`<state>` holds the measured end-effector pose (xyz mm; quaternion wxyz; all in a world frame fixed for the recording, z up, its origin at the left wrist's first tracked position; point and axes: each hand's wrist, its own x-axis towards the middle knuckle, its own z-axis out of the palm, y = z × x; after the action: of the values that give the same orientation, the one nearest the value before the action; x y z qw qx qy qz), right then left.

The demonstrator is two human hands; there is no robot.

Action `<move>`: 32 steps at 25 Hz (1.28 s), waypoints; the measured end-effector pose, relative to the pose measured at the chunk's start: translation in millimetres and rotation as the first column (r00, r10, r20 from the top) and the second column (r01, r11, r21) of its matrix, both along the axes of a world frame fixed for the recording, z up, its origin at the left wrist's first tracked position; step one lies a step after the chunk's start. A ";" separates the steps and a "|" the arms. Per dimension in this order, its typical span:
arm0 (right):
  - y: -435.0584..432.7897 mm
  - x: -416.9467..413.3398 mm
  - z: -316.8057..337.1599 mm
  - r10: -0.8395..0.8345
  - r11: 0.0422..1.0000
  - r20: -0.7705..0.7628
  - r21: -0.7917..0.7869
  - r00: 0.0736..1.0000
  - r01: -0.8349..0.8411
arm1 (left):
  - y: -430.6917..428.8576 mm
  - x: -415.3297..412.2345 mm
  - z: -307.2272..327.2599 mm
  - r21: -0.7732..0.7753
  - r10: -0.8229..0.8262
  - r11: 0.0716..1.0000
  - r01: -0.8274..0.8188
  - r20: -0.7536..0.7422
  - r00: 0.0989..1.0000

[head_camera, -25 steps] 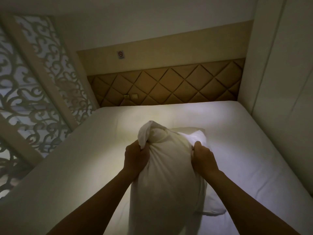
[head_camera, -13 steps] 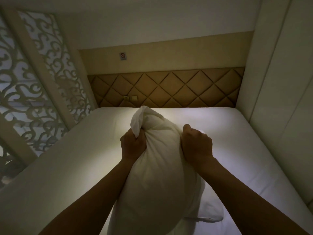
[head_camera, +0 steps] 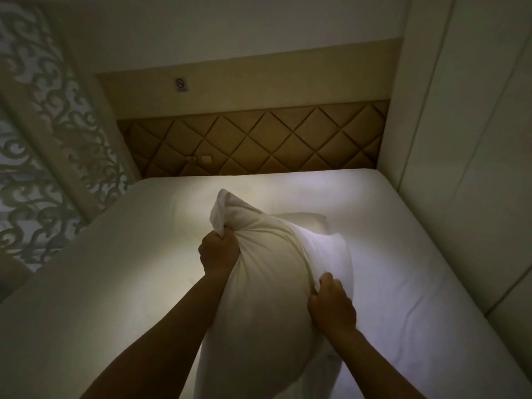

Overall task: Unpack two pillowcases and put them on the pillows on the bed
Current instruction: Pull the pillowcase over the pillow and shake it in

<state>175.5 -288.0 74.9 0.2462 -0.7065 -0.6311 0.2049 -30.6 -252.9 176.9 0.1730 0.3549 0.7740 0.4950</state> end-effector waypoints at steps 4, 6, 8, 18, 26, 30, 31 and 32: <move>14.6 5.0 8.9 0.010 0.999 0.002 0.045 1.000 -0.010 | 12.0 23.7 15.5 0.004 -0.063 0.998 0.063 -0.054 0.997; 26.6 8.5 27.8 0.017 0.995 -0.016 0.095 1.000 -0.015 | 19.2 32.5 27.4 0.012 -0.104 0.994 0.105 -0.091 0.990; 35.3 12.9 44.9 0.021 0.992 -0.005 0.127 1.000 -0.020 | 25.4 38.2 41.0 -0.026 -0.142 0.990 0.140 -0.111 0.984; 85.4 67.4 71.3 -0.291 0.953 -0.339 -0.022 0.895 0.301 | 0.9 63.5 40.9 -0.356 -0.846 0.532 0.768 -0.260 0.466; 29.5 86.4 -1.2 -0.318 0.938 -0.287 -0.233 0.904 0.256 | 8.3 104.4 29.5 -0.233 -0.639 0.751 0.618 -0.491 0.592; -22.3 88.1 -29.7 -0.337 0.793 -0.236 -0.592 0.912 0.140 | 13.6 125.5 29.9 -0.178 -0.578 0.800 0.573 -0.485 0.656; -26.5 86.8 -23.8 -0.345 0.776 -0.279 -0.622 0.896 0.105 | 16.5 128.7 34.4 -0.150 -0.554 0.816 0.558 -0.476 0.683; -26.6 86.4 -10.5 -0.340 0.787 -0.323 -0.612 0.883 0.079 | 20.1 132.2 40.5 -0.129 -0.531 0.831 0.541 -0.472 0.704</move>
<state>261.9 -314.7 64.4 0.1685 -0.7539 -0.3858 0.5044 101.6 -232.8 217.4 0.1043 0.6790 0.6503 0.3243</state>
